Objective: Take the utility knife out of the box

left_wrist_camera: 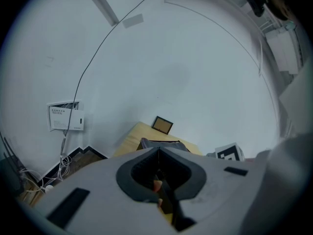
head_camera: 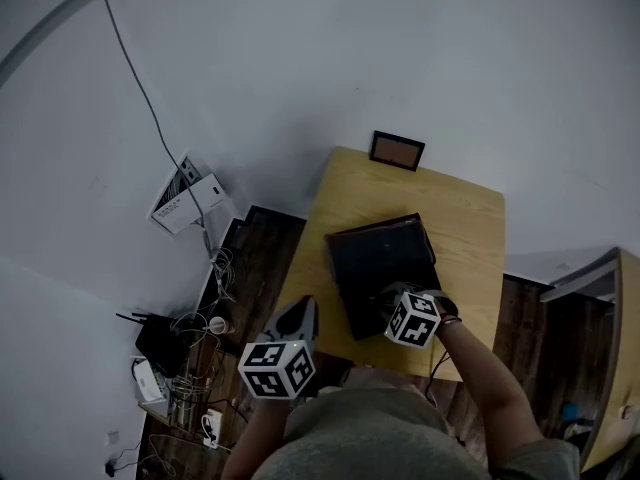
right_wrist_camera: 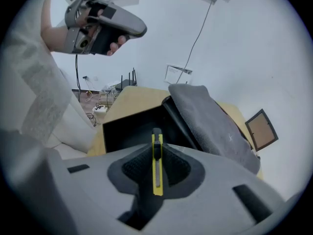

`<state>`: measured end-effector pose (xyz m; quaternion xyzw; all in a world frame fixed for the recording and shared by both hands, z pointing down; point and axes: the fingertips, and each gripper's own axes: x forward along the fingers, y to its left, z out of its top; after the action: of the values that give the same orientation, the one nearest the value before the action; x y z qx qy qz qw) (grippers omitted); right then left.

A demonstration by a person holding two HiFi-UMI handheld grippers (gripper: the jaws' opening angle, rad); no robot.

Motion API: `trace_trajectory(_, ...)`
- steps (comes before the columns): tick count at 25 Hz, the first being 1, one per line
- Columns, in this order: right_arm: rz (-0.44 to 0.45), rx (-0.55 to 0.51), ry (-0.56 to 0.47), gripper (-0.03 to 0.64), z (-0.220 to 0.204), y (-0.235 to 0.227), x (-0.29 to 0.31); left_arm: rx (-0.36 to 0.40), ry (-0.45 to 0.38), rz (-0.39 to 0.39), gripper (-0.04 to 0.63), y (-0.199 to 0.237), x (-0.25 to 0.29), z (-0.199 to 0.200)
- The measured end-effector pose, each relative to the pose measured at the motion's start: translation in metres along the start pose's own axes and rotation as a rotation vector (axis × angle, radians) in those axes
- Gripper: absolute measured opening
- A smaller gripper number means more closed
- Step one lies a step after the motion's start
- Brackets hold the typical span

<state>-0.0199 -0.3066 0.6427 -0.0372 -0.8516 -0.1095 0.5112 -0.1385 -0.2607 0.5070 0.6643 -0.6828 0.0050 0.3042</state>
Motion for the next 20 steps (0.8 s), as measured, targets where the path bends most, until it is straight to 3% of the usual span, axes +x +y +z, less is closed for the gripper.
trace_trajectory(13,-0.282,0.314,-0.242,0.051,0.05,0.025,-0.073,0.067,0.029,-0.135,0.003,-0.019,-0.043,-0.008)
trace_trajectory(20,-0.396,0.411,-0.344,0.052,0.071,0.06,-0.109,0.098,0.033,-0.196,0.003,-0.031,-0.073,-0.018)
